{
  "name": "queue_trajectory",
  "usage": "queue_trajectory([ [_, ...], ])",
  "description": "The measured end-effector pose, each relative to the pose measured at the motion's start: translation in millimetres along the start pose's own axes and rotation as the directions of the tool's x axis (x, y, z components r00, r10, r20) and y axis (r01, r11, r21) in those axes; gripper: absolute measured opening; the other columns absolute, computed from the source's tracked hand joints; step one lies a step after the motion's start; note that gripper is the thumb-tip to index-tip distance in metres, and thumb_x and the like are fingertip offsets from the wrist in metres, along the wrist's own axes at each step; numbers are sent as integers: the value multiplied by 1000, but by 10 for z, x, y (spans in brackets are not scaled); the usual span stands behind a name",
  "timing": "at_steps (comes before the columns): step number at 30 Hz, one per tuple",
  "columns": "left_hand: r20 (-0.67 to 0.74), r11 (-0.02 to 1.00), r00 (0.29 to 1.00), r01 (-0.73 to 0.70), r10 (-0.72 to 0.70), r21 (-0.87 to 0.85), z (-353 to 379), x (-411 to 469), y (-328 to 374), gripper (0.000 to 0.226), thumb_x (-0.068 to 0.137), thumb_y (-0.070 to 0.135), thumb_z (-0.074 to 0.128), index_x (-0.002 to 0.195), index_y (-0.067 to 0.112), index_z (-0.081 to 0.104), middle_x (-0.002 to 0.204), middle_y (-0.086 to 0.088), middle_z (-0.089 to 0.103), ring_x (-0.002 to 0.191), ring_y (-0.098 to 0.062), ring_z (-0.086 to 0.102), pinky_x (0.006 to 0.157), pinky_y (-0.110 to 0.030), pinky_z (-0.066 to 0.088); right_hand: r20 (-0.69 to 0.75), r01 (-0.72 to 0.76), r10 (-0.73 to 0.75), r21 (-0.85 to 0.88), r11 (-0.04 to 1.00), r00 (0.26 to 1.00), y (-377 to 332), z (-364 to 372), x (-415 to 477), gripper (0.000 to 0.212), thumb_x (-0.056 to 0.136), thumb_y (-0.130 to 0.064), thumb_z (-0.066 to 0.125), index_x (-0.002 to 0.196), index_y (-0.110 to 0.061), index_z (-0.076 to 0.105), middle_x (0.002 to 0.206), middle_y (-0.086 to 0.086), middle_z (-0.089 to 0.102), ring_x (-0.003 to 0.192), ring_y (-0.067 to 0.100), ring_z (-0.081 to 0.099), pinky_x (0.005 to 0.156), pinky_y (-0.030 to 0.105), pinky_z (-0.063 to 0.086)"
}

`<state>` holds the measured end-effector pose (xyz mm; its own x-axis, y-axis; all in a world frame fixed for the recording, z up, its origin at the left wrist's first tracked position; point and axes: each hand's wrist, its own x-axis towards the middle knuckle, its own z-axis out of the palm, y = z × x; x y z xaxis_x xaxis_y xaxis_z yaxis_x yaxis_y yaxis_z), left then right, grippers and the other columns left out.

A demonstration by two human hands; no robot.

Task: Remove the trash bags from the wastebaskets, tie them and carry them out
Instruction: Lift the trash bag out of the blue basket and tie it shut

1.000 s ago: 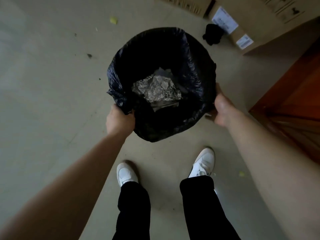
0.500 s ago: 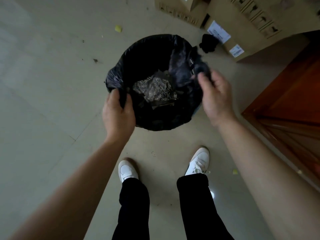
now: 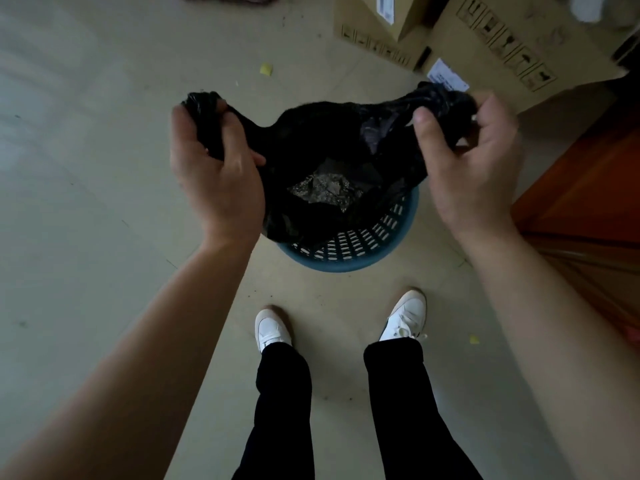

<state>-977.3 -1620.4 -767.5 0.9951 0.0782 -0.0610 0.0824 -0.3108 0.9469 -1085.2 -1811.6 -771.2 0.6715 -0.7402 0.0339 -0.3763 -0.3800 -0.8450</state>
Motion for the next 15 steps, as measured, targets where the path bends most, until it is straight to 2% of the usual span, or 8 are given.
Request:
queue_trajectory([
  [2,7,998,998,-66,66,2,-121,-20,205,13,96,15,53,90,19,42,70,18,55,46,-19,56,50,-26,43,-72,106,-107,-17,994,992,-193,-84,-47,29,93,-29,68,96,-1,62,95,11,64,87,15,60,78,23,50],
  [3,20,998,997,-69,69,4,-186,-30,272,14,97,16,54,91,19,41,70,16,56,46,-19,55,50,-26,43,-49,107,-107,-14,994,993,-272,-115,-63,29,93,-28,67,97,0,61,96,11,64,88,16,61,78,25,51],
  [5,58,999,998,-18,16,41,-326,-24,381,15,97,22,54,89,22,42,71,-4,58,49,-20,56,50,-32,44,77,27,-21,-76,997,997,-434,-176,-76,28,92,-32,66,98,-5,62,96,7,67,89,18,64,78,35,55],
  [7,32,993,999,37,-40,110,-498,-5,501,15,95,29,53,84,27,42,75,-18,59,61,-22,62,59,-40,49,99,-18,33,-149,989,995,-595,-267,-92,27,90,-36,65,98,-10,65,95,2,69,88,17,65,79,42,55],
  [9,-51,991,995,95,-91,95,-674,36,633,17,97,25,50,83,24,40,74,-4,54,62,-1,59,64,-29,48,-10,-25,24,-155,988,1000,-803,-402,-98,32,91,-39,63,102,-9,66,98,3,70,91,18,66,82,42,54],
  [11,-128,982,980,166,-154,87,-853,56,735,14,98,20,47,87,18,38,74,8,47,56,7,50,63,-20,40,-48,-50,44,-142,989,998,-991,-516,-96,37,90,-44,62,106,-11,66,103,4,70,95,18,66,85,43,55],
  [13,-137,969,966,231,-218,90,-1118,58,876,9,95,22,47,94,16,40,81,6,50,64,3,51,66,-24,42,2,-114,116,-142,983,993,-1239,-600,-172,38,87,-46,63,107,-14,66,106,4,69,97,17,66,87,44,55],
  [15,-154,974,971,200,-183,106,-1380,58,984,10,90,24,47,97,17,46,95,-4,59,81,-14,58,76,-35,48,15,-148,151,-133,980,988,-1470,-656,-279,38,87,-44,65,109,-13,66,109,4,69,98,15,66,89,41,56],
])
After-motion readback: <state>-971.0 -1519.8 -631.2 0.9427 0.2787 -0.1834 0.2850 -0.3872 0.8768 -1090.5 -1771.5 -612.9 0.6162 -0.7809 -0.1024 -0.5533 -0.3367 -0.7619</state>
